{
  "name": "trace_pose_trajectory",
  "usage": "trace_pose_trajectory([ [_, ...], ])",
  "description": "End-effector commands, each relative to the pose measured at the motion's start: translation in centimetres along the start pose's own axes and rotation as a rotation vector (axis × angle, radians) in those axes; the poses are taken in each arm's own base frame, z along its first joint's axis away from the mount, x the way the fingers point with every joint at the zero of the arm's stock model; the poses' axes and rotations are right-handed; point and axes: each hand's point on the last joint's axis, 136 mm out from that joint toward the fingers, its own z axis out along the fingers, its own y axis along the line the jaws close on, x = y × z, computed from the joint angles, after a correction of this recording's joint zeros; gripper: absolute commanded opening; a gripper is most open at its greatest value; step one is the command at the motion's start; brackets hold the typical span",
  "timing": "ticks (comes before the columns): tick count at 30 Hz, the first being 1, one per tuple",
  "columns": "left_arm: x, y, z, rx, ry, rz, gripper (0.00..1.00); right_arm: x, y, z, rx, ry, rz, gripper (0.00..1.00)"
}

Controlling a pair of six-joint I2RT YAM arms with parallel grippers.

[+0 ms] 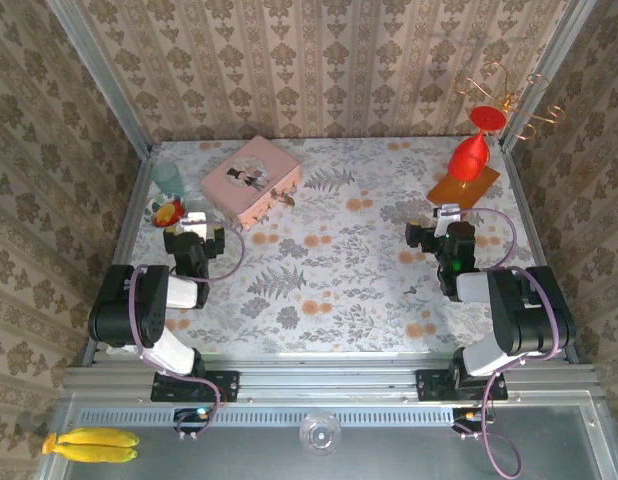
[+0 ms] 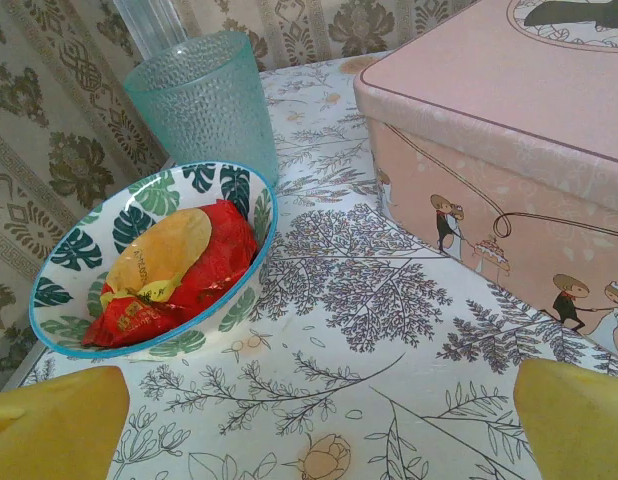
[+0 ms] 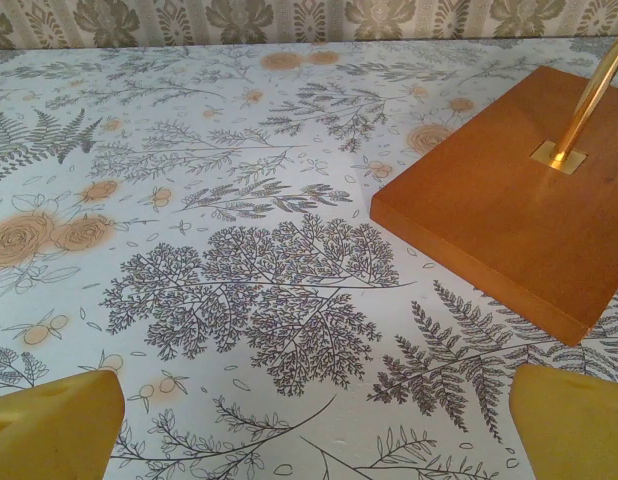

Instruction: Unlock the padlock with the key

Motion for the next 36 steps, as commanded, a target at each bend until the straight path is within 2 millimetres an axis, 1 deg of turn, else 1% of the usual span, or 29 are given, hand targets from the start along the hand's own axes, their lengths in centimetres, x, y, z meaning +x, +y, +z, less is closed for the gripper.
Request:
trace_pose_trajectory([
  [1,-0.73,0.17,0.01,-0.004,-0.02,-0.021,1.0,-0.57,0.12,0.2,-0.007,-0.013,0.004,1.0],
  [5,-0.82,-0.13,-0.26,-0.001,-0.035,-0.007,1.0,-0.59,0.12,0.2,-0.007,-0.014,0.005,1.0],
  [36,-0.86,-0.03,-0.11,-0.002,-0.029,-0.013,1.0,-0.64,0.16,0.23,-0.009,-0.014,0.004,1.0],
])
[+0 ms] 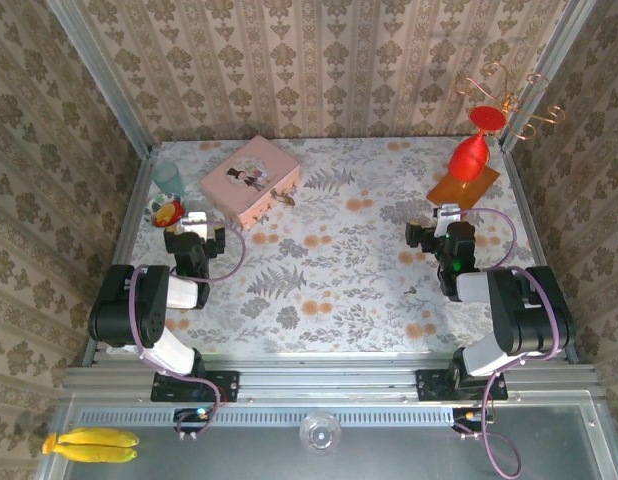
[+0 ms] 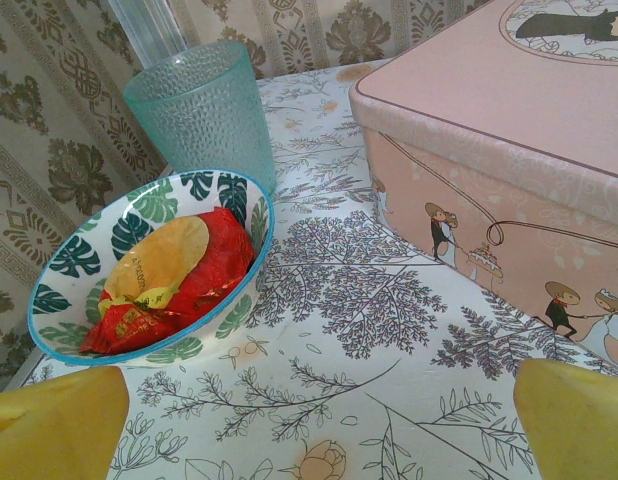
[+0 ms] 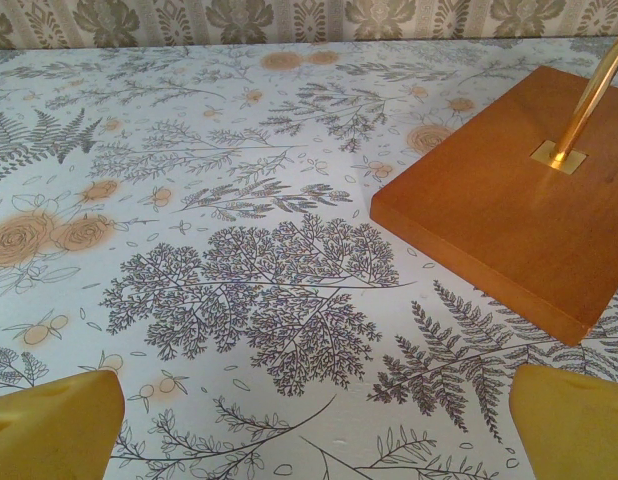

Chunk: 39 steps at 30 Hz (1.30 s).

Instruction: Unlock the padlock with the key

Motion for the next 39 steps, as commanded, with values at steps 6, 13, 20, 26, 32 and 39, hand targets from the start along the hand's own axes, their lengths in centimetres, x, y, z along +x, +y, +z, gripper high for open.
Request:
trace_pose_trajectory([
  [6,-0.4,0.3,0.2,-0.002,-0.003,-0.02,1.0,-0.6,0.1,0.2,-0.008,-0.013,0.004,1.0],
  [13,-0.4,0.3,0.3,0.01,0.003,-0.028,1.0,-0.7,0.1,0.2,-0.007,-0.017,0.004,1.0],
  [20,-1.6,1.0,-1.2,-0.034,-0.05,-0.023,1.0,-1.4,0.9,-0.5,-0.026,-0.028,-0.03,1.0],
  [26,-6.2,-0.1,-4.9,0.081,-0.116,0.007,1.0,-2.2,0.6,-1.5,-0.006,-0.05,-0.029,1.0],
  [32,-11.5,-1.8,-9.5,0.191,-0.191,-0.068,1.0,-4.1,0.8,-3.7,-0.006,-0.107,-0.04,1.0],
  [39,-13.3,-0.2,-13.6,0.215,-0.116,-0.446,1.0,-7.5,3.9,-7.8,-0.128,-0.126,0.007,1.0],
])
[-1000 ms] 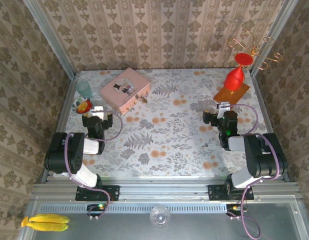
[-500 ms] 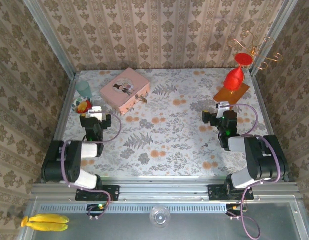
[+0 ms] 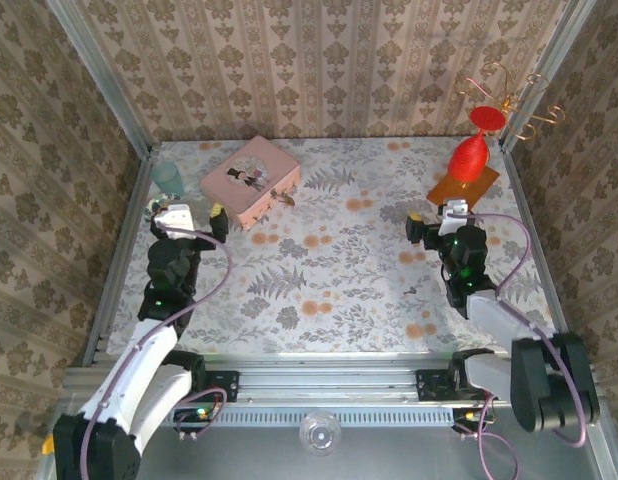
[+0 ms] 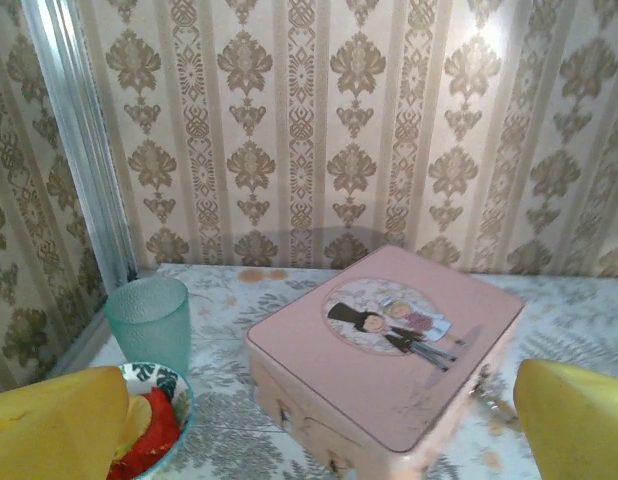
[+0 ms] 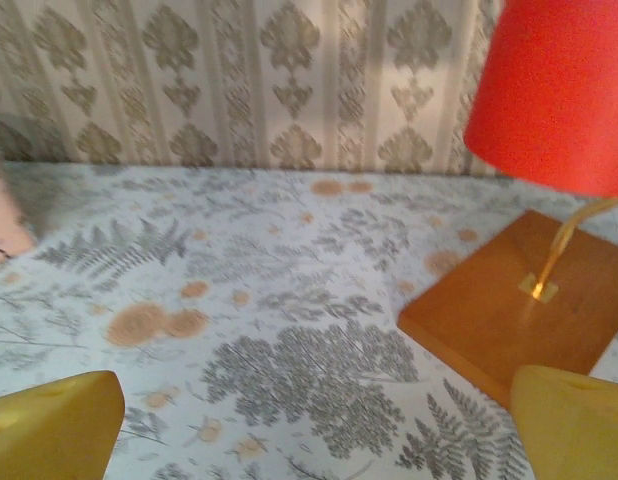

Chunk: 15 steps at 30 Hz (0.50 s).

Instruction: Unlock the padlock with the key

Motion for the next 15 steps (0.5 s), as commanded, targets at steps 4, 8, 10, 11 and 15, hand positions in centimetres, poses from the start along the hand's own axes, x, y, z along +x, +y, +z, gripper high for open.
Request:
trace_pose_trajectory([
  [4,1.6,0.4,-2.7,-0.032,0.203,-0.268,1.0,-3.1,2.3,-3.8,-0.09,0.08,0.184,1.0],
  [8,2.3,0.8,-4.2,-0.024,0.239,-0.335,1.0,-3.1,0.6,-6.3,0.037,0.178,0.429,1.0],
  [10,3.1,1.5,-5.0,-0.043,0.266,-0.403,1.0,-2.7,1.4,-7.2,0.002,0.244,0.475,1.0],
  [11,3.7,2.0,-5.5,-0.066,0.276,-0.439,1.0,-2.6,2.0,-7.6,-0.03,0.264,0.493,1.0],
  [15,3.9,2.8,-6.8,-0.066,0.248,-0.484,1.0,-1.8,2.9,-8.8,-0.087,0.266,0.606,1.0],
])
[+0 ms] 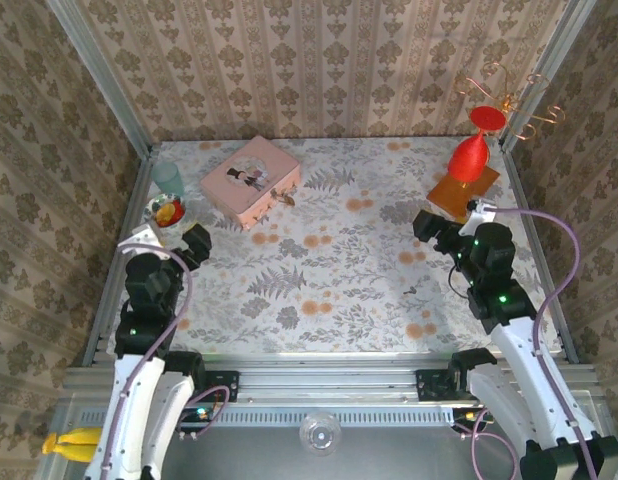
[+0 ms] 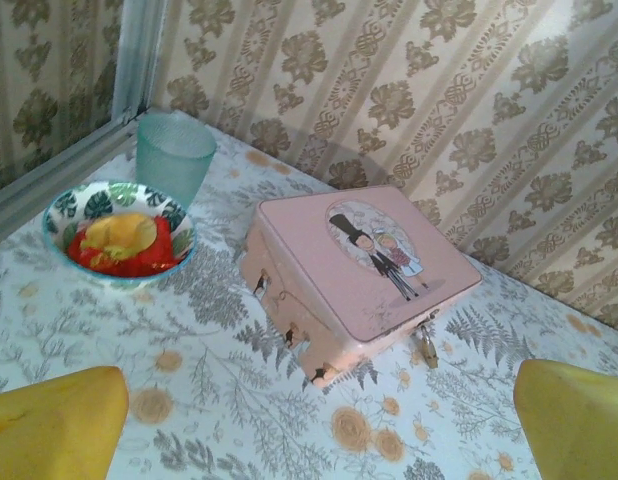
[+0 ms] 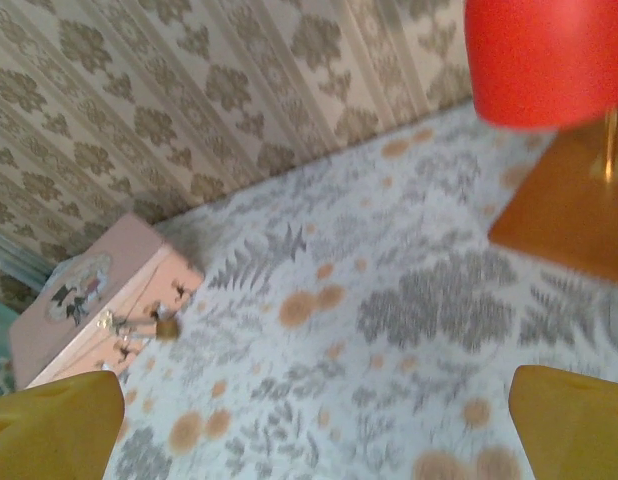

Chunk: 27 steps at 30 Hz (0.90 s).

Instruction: Unlock the padlock with the key

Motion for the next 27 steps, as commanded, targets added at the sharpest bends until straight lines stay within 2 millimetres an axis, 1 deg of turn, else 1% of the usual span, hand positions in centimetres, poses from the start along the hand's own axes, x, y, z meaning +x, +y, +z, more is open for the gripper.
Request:
trace_pose_trajectory([
  [1,1.9,0.1,-0.7,0.05,0.064,-0.074,1.0,3.9,0.2,-1.0,-0.064,0.138,0.122,1.0],
  [2,2.1,-0.5,-0.6,0.088,0.078,-0.074,1.0,4.0,1.0,-1.3,-0.11,0.149,0.102,1.0],
  [4,2.6,-1.2,-0.3,0.125,0.131,-0.068,1.0,4.5,2.1,-1.8,-0.157,0.196,0.075,1.0],
  [7,3.8,-1.7,0.1,0.143,0.225,-0.023,1.0,5.4,1.8,-2.1,-0.117,0.282,0.064,1.0],
  [9,5.0,-1.3,0.4,0.128,0.266,-0.012,1.0,6.5,1.6,-2.1,-0.09,0.334,0.07,1.0],
  [11,5.7,-1.5,0.5,0.151,0.283,-0.003,1.0,7.8,1.8,-2.2,-0.074,0.37,0.073,1.0],
  [13,6.3,-2.2,0.5,0.185,0.3,0.013,1.0,8.9,2.2,-2.3,-0.061,0.392,0.05,0.99],
  [15,7.2,-3.5,0.4,0.233,0.33,0.049,1.0,9.8,2.6,-2.5,-0.045,0.402,0.029,0.99],
  [16,7.6,-4.2,0.3,0.252,0.343,0.069,1.0,9.9,2.8,-2.7,-0.04,0.401,0.023,0.98],
  [19,9.4,-6.7,-0.3,0.344,0.37,0.149,1.0,10.5,3.3,-3.1,-0.034,0.415,0.014,0.96],
  [21,11.0,-8.1,-0.9,0.4,0.37,0.192,1.0,11.6,3.4,-3.2,-0.024,0.443,0.025,0.95],
  [24,13.9,-9.8,-1.8,0.468,0.405,0.271,1.0,14.1,2.4,-3.6,0.023,0.524,0.011,0.94],
  [27,16.7,-11.1,-2.7,0.512,0.447,0.381,1.0,16.2,1.0,-3.8,0.086,0.578,0.006,0.92],
])
